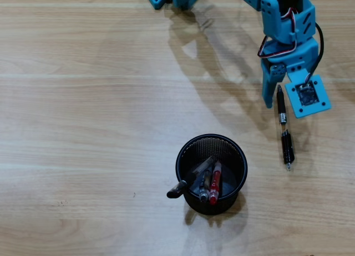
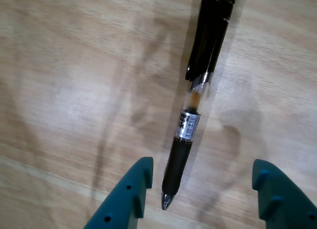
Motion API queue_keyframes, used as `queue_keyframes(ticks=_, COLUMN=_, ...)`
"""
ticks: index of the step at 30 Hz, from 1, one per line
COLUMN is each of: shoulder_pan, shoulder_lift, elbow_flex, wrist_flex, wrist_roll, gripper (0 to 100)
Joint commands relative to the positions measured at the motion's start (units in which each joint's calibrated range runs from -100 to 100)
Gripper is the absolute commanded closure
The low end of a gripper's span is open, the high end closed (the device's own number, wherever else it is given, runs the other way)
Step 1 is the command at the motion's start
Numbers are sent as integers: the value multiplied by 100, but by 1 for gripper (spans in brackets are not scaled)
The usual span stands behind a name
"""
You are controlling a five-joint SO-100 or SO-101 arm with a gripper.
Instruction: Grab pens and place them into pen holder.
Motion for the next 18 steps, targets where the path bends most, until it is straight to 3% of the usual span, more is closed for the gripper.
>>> queue_keyframes(ticks=1, shoulder_pan=-143, shoulder_lift=242, elbow_flex=-552, wrist_flex=-82, wrist_roll=-32, gripper=78)
queue_keyframes(ticks=18, shoulder_pan=-225, shoulder_lift=1359, elbow_flex=-1066, wrist_flex=13, wrist_roll=-352, gripper=78)
